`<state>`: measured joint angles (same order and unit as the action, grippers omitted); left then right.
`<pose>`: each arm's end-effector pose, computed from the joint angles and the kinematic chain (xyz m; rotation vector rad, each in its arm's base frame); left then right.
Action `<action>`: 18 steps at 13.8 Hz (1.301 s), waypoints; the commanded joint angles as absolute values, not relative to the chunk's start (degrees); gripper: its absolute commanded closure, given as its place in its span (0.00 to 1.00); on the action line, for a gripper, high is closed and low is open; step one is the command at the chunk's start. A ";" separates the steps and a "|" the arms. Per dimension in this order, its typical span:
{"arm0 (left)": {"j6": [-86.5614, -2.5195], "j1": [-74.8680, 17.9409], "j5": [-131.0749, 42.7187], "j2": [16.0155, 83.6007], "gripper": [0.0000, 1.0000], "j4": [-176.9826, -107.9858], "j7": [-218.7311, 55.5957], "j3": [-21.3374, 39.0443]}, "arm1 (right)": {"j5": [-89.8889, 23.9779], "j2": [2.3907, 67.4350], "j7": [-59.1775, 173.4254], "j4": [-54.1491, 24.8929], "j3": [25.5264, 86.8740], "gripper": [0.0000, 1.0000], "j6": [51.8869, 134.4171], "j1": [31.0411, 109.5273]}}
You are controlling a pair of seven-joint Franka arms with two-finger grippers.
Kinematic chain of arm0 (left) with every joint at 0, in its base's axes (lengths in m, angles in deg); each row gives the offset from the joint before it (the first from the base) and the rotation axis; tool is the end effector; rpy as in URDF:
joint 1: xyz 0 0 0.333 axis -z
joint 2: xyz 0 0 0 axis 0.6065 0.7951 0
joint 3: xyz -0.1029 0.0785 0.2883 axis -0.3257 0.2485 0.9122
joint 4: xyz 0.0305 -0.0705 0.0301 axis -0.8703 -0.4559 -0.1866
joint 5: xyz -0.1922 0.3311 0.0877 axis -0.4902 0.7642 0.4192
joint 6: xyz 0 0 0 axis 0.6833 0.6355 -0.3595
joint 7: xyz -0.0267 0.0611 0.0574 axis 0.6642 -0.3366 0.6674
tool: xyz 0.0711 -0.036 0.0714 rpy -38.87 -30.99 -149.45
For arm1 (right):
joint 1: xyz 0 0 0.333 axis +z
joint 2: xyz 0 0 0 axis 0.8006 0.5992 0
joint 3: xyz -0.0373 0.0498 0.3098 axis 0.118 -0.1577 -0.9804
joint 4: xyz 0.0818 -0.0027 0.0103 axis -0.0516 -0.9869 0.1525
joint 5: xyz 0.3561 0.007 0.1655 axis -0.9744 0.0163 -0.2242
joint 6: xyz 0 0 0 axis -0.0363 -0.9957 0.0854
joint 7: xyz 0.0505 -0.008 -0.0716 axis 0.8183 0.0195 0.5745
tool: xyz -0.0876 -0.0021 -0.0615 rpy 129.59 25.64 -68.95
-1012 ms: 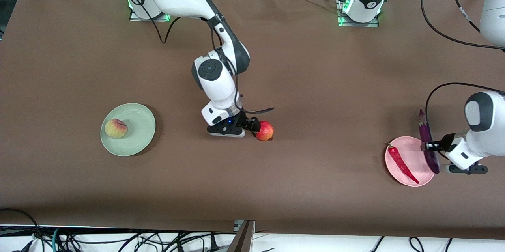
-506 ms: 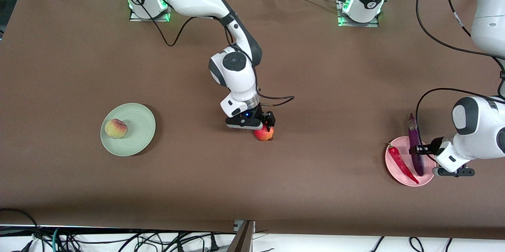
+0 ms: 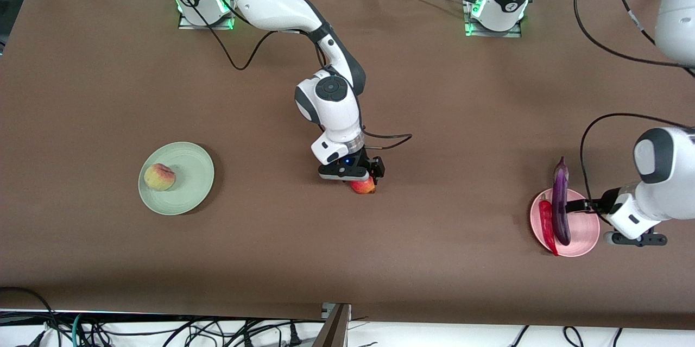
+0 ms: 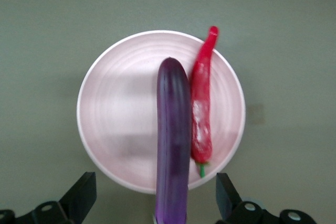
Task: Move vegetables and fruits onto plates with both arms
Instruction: 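Place the eggplant on the pink plate while the right gripper reaches the pomegranate, then grasp the pomegranate with the right gripper while the left gripper returns to rest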
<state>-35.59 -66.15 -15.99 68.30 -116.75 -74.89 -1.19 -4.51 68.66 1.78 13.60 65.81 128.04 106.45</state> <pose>0.7199 0.1179 0.3170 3.1100 -0.0104 -0.1333 0.5788 0.5362 0.2147 -2.8561 0.2296 -0.5356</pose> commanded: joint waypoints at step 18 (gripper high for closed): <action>-29.07 -73.03 -32.37 30.87 0.00 -140.60 -76.26 -3.94 | 0.64 70.61 1.46 16.02 66.66 0.53 128.90 107.85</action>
<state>-30.09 -73.11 -30.76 33.13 -139.71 -79.10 -5.30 -0.44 71.11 1.63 14.57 65.91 131.06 107.58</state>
